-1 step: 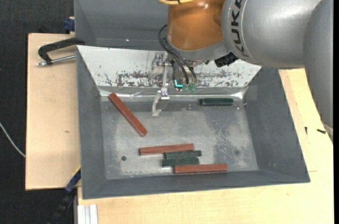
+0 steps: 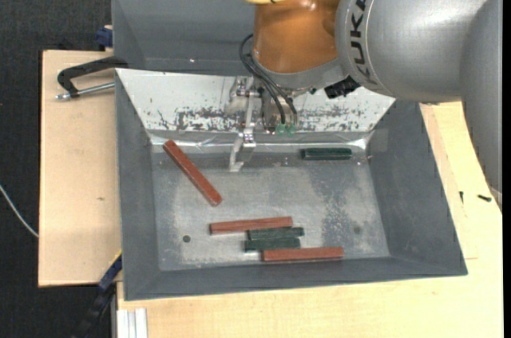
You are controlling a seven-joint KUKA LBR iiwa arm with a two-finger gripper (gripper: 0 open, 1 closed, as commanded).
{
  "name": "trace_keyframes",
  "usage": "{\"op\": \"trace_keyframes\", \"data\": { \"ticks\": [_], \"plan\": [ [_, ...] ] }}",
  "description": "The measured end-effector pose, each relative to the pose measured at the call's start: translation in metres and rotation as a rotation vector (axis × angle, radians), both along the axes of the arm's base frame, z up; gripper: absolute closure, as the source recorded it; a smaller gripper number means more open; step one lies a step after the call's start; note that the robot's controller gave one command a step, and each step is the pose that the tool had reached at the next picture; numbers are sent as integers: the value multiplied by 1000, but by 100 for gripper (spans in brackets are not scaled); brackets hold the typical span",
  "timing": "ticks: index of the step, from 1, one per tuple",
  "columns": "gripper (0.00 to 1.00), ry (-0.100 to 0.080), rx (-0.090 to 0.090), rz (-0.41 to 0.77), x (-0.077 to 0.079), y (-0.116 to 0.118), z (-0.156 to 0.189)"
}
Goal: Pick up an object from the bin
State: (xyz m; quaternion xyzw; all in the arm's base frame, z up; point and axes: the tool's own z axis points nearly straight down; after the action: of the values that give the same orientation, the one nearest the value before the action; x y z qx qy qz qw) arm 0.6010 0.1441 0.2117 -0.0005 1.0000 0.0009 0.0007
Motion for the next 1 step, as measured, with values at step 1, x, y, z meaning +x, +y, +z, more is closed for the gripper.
{"op": "trace_keyframes", "data": {
  "ticks": [1],
  "plan": [
    [0, -4, 0, 67, -21, -29, -63]
  ]
}}
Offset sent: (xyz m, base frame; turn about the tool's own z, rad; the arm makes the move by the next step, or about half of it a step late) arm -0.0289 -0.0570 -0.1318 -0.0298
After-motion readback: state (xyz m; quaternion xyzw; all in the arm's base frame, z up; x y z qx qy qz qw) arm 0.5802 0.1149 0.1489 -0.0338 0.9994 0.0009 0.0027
